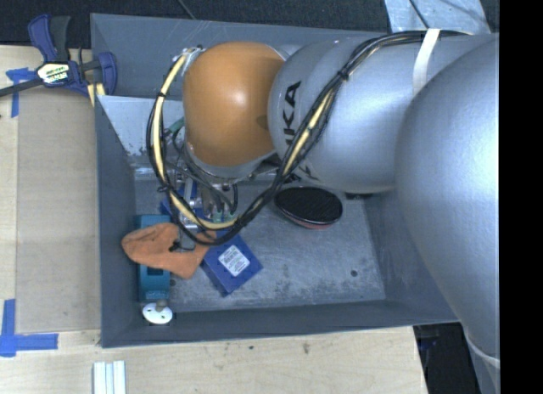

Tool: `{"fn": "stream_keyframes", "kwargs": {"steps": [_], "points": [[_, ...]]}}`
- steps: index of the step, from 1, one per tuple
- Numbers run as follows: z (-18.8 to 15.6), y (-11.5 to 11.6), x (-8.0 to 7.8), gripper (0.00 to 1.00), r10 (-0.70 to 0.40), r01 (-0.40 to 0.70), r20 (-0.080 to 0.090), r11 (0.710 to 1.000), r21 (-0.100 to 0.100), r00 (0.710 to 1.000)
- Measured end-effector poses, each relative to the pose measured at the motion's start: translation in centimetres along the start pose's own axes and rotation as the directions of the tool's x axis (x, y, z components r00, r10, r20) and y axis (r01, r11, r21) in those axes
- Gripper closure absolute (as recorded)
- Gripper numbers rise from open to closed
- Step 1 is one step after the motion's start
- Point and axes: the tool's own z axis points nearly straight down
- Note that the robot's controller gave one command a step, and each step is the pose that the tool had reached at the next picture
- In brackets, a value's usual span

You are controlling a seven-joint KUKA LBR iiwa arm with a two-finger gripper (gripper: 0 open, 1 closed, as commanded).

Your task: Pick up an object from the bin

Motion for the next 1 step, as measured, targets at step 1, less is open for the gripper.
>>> {"fn": "stream_keyframes", "kwargs": {"steps": [1], "points": [[-0.50, -0.11, -0.15, 0.00, 0.003, -0.003, 0.007, 1.000, -0.002, 1.000]]}}
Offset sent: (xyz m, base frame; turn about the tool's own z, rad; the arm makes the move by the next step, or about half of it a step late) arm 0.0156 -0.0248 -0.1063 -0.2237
